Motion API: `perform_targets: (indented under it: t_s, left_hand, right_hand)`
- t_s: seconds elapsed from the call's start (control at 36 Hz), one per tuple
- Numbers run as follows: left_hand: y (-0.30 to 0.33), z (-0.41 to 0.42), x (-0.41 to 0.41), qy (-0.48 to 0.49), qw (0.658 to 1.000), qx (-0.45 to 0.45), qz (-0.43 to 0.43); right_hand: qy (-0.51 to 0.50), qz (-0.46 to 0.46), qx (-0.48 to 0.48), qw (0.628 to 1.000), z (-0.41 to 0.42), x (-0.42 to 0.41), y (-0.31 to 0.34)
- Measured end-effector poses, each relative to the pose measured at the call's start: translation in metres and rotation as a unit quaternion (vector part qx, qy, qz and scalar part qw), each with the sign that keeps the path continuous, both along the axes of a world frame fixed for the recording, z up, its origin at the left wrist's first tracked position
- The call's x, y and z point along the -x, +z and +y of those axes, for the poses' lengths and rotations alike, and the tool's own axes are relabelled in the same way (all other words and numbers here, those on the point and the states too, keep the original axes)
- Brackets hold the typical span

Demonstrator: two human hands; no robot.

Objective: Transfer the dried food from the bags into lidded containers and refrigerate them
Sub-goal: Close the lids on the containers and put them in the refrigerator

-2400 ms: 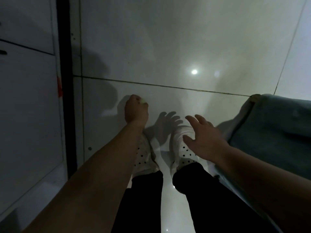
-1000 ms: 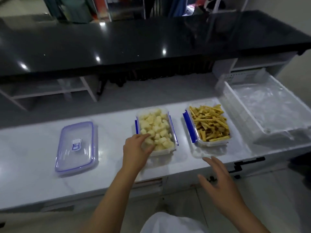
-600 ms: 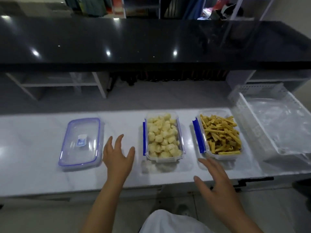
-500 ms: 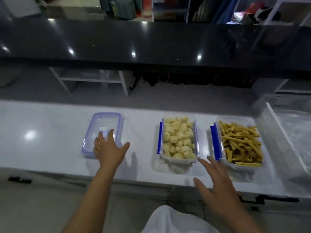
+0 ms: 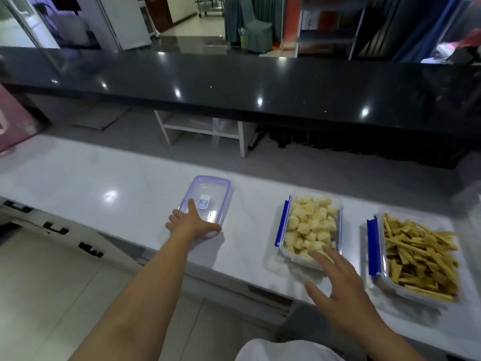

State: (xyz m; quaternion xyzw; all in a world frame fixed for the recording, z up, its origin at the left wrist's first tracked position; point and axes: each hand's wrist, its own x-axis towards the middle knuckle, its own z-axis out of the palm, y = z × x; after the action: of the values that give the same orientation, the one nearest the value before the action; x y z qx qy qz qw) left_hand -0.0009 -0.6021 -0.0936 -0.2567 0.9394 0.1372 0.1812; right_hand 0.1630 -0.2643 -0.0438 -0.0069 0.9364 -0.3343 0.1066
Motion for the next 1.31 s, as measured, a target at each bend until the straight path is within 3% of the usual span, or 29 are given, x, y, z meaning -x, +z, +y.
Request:
perform_targets:
  t_s: [0.17, 0.31, 0.36, 0.44, 0.53, 0.61, 0.75, 0.86, 0.97, 1.03, 1.08, 1.19, 1.31]
  left_hand:
    - [0.006, 0.002, -0.005, -0.023, 0.999, 0.018, 0.018]
    - [0.030, 0.026, -0.021, -0.019, 0.995, -0.020, 0.097]
    - [0.047, 0.049, -0.030, -0.027, 0.987, -0.054, 0.147]
    - [0.075, 0.096, -0.050, -0.078, 0.967, -0.134, 0.202]
    - [0.096, 0.148, -0.073, -0.146, 0.936, -0.223, 0.230]
    - [0.103, 0.192, -0.089, -0.192, 0.913, -0.266, 0.244]
    - [0.102, 0.236, -0.106, -0.269, 0.886, -0.278, 0.256]
    - [0.100, 0.239, -0.100, -0.300, 0.849, -0.395, 0.180]
    - [0.103, 0.237, -0.080, -0.211, 0.760, -0.615, 0.000]
    - [0.104, 0.241, -0.075, -0.224, 0.705, -0.669, -0.075]
    - [0.102, 0.255, -0.080, -0.240, 0.674, -0.689, -0.115]
    - [0.089, 0.294, -0.104, -0.230, 0.683, -0.683, -0.120]
    - [0.085, 0.319, -0.124, -0.261, 0.662, -0.689, -0.139]
  right_hand:
    - [-0.014, 0.032, 0.036, 0.999, -0.001, 0.009, 0.010]
    - [-0.018, 0.029, 0.098, 0.995, 0.003, 0.015, 0.026]
    - [-0.036, 0.003, 0.167, 0.985, 0.009, 0.020, 0.034]
    - [-0.103, -0.052, 0.344, 0.932, 0.017, 0.032, 0.052]
    - [-0.145, -0.082, 0.524, 0.835, 0.034, 0.045, 0.065]
    - [-0.158, -0.063, 0.599, 0.782, 0.053, 0.049, 0.076]
    - [-0.212, -0.017, 0.576, 0.789, 0.086, 0.035, 0.078]
    - [-0.241, -0.020, 0.572, 0.784, 0.123, 0.015, 0.070]
    - [-0.219, -0.059, 0.578, 0.784, 0.160, -0.002, 0.061]
    - [-0.225, -0.060, 0.559, 0.796, 0.167, -0.010, 0.059]
    - [-0.271, -0.029, 0.504, 0.819, 0.169, -0.018, 0.055]
    - [-0.346, 0.078, 0.397, 0.847, 0.162, -0.034, 0.045]
    - [-0.346, 0.052, 0.344, 0.871, 0.157, -0.048, 0.047]
